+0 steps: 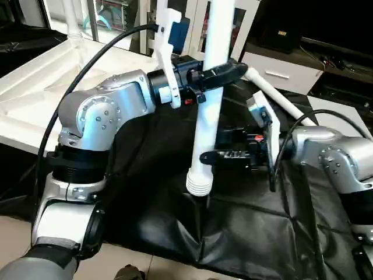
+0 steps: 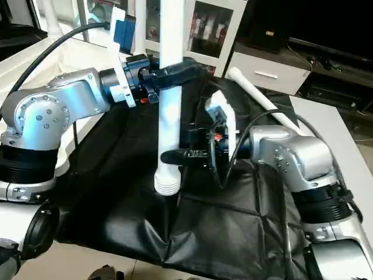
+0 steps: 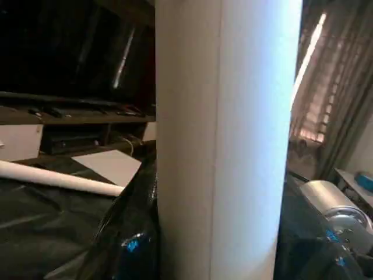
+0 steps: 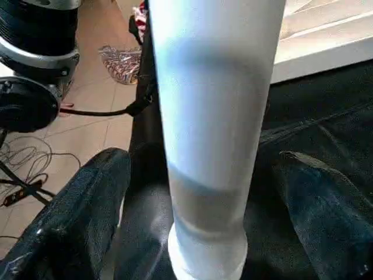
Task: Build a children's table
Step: Pick table leg
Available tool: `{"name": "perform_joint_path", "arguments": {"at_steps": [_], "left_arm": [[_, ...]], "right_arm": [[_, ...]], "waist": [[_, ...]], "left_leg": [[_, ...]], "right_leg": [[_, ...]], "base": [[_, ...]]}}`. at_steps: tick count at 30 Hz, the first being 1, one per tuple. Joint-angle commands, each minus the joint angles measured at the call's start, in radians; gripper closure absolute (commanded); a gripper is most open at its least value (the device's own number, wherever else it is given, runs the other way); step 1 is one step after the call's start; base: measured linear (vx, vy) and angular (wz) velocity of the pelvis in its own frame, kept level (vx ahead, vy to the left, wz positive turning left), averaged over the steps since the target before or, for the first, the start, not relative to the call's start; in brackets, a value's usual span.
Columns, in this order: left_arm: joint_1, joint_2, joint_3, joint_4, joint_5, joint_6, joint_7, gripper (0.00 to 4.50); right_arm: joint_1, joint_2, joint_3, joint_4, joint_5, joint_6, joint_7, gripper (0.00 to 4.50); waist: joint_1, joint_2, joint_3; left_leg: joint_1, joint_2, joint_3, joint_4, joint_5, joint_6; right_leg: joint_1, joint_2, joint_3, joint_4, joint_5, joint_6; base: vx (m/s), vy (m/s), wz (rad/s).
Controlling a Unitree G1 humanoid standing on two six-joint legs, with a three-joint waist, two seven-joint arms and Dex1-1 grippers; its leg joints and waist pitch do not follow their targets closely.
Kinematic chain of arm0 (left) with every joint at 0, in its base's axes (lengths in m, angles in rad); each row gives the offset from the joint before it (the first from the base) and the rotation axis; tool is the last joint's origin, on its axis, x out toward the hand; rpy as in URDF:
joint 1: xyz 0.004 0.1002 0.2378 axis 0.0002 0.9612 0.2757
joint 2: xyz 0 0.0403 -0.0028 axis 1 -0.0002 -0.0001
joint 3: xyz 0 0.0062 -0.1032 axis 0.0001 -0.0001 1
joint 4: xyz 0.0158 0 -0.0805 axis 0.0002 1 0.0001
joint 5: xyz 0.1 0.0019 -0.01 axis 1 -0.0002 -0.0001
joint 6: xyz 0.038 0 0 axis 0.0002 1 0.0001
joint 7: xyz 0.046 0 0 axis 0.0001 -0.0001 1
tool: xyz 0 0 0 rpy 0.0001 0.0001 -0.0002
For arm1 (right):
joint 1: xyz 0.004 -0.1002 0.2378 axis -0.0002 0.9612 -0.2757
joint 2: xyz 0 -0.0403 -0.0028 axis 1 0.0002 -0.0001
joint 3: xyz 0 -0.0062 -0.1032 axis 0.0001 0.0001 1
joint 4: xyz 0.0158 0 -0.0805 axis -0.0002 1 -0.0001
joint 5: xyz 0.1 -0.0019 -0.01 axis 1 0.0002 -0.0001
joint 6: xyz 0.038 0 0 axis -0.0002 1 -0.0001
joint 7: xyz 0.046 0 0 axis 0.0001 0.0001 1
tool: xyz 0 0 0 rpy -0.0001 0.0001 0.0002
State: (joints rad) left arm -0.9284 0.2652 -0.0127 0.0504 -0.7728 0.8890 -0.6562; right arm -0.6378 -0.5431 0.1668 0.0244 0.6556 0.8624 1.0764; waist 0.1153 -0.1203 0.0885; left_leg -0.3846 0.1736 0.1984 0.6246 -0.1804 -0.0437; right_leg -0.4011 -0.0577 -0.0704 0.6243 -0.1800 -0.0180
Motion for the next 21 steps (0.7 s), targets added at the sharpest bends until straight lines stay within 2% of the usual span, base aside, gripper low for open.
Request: {"name": "perform_joint_path", "arguments": {"at_steps": [1,7,10,21], "left_arm": [[-0.01,-0.008,-0.021,-0.037,-0.017,0.014,-0.021,2.8],[-0.003,-0.011,-0.018,-0.063,-0.026,0.022,-0.044,2.8],[-0.002,-0.01,-0.02,-0.068,-0.03,0.019,-0.06,2.8],[0.005,-0.019,-0.014,-0.086,-0.051,0.02,-0.1,2.8]], "right_arm": [[0.006,-0.002,0.008,0.008,-0.015,-0.008,-0.006,0.3],[0.021,0.02,0.026,0.012,-0.035,-0.022,-0.008,0.3],[0.024,0.025,0.03,0.008,-0.03,-0.018,0.0,0.68],[0.029,0.035,0.04,-0.002,-0.028,-0.017,0.034,1.64]], "waist": [[0.001,0.016,-0.07],[-0.001,0.015,-0.069],[-0.001,0.016,-0.068],[-0.002,0.016,-0.067]], "left_leg": [[0.029,0.07,-0.04,-0.083,-0.18,-0.062],[0.028,0.069,-0.04,-0.084,-0.182,-0.063],[0.029,0.069,-0.041,-0.084,-0.194,-0.064],[0.029,0.071,-0.04,-0.086,-0.193,-0.064]], "right_leg": [[0.044,-0.106,0.059,-0.078,-0.285,-0.159],[0.043,-0.105,0.059,-0.079,-0.289,-0.158],[0.043,-0.106,0.059,-0.082,-0.311,-0.15],[0.041,-0.106,0.06,-0.08,-0.303,-0.155]], "base": [[0.0,0.0,0.0],[0.0,0.0,0.0],[0.0,0.0,0.0],[0.0,0.0,0.0]]}}
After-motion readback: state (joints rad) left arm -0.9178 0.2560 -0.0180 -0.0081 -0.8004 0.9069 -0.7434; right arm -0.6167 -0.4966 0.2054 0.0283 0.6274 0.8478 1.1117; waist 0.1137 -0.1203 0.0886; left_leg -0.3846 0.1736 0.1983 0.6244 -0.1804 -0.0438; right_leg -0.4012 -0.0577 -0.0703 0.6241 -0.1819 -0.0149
